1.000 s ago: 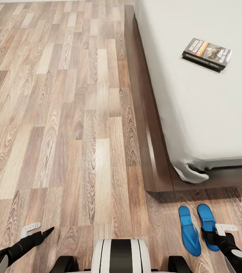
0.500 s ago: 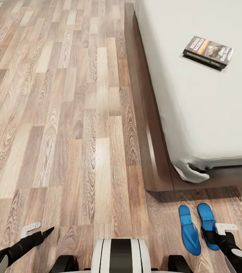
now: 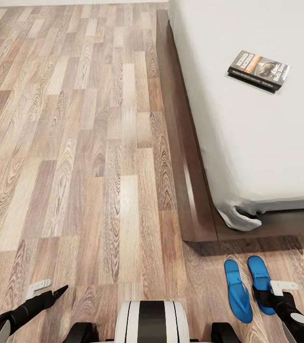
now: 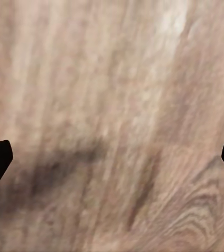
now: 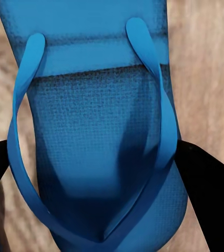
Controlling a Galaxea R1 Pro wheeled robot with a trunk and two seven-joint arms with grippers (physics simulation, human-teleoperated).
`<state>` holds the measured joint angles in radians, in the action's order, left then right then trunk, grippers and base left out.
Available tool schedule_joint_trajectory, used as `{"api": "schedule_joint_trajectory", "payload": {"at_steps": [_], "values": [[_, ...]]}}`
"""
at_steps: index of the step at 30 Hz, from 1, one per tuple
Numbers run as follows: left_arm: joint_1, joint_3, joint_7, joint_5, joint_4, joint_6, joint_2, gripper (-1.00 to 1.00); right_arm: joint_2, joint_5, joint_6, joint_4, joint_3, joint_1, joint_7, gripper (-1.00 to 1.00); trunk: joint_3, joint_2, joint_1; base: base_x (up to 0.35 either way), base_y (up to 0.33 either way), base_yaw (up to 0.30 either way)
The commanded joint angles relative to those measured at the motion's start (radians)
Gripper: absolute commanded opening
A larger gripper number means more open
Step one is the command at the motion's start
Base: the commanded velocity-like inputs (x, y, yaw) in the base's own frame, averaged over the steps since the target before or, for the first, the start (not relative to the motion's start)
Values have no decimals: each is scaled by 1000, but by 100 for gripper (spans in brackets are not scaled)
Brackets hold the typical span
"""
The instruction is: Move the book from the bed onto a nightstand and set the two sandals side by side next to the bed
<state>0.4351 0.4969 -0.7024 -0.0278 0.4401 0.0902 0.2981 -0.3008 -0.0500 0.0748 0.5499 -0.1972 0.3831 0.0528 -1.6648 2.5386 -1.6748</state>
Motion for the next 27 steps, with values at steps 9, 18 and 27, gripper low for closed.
{"api": "schedule_joint_trajectory", "payload": {"at_steps": [9,18,27], "values": [[1,6,-6,-3,0,9,0,100,0,-5,3,-1,-5,0,6,-100,0,0,0,-28,0,0],[0,6,-6,-3,0,9,0,100,1,-6,3,-1,-5,0,6,-100,0,0,0,-90,0,0],[0,6,-6,-3,0,9,0,100,1,-5,3,-1,-5,0,6,-100,0,0,0,-2,0,0]]}}
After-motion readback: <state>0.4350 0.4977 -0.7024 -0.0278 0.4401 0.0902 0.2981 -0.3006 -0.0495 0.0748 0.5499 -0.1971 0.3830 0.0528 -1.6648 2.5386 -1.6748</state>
